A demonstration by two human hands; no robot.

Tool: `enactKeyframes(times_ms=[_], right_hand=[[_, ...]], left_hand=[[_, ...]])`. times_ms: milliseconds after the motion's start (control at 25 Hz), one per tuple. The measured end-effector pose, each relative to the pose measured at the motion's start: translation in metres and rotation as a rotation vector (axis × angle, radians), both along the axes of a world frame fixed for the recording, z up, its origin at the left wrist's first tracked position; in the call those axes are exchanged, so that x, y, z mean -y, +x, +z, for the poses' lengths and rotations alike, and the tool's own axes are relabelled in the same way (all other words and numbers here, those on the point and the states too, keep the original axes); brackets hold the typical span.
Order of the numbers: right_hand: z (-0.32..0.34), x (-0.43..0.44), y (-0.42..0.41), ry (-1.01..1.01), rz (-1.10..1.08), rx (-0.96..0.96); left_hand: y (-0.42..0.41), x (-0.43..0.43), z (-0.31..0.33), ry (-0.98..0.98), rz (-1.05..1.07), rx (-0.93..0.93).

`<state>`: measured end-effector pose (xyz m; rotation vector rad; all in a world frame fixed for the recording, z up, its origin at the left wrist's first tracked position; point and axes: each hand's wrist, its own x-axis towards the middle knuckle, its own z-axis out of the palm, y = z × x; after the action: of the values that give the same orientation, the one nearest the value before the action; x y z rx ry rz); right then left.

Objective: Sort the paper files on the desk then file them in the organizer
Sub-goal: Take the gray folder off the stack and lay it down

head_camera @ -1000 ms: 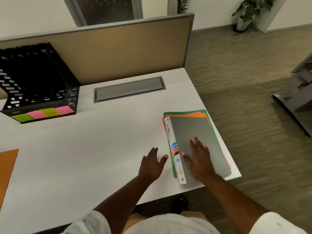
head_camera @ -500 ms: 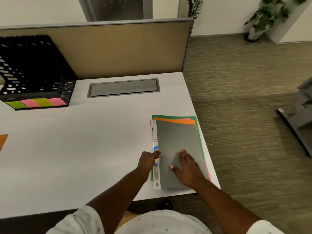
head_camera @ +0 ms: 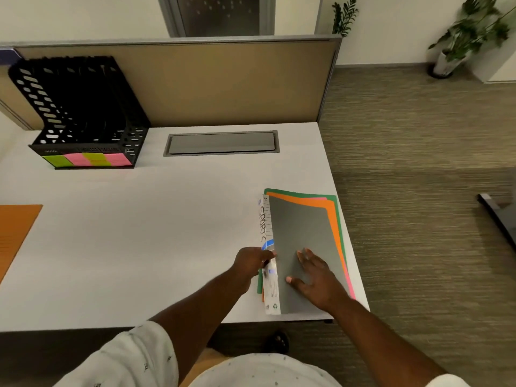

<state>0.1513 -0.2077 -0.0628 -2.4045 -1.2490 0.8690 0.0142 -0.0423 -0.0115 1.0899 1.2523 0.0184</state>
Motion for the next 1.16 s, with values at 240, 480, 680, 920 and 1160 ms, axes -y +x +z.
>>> enactKeyframes(times_ms=[240, 480, 680, 920, 1160], right_hand=[[0.007, -0.005, -0.011, 0.202, -0.195, 0.02], [0.01, -0.029, -0.039, 0.272, -0.3, 0.087], [0.014, -0.061, -0.084, 0.325, -0.481, 0.097], [0.025, -0.115, -0.173, 0.324, -0.731, -0.011], [0.035, -0.159, -0.244, 0.331, -0.827, -0.194]], left_hand=[[-0.037, -0.002, 0.007, -0.181, 0.095, 0.162], [-0.096, -0.032, 0.009, -0.124, 0.078, 0.22], [-0.161, -0.078, 0.011, -0.085, 0.009, 0.311], [-0.252, -0.145, 0.029, -0.047, -0.107, 0.368], [-0.332, -0.2, 0.028, -0.027, -0.113, 0.334]])
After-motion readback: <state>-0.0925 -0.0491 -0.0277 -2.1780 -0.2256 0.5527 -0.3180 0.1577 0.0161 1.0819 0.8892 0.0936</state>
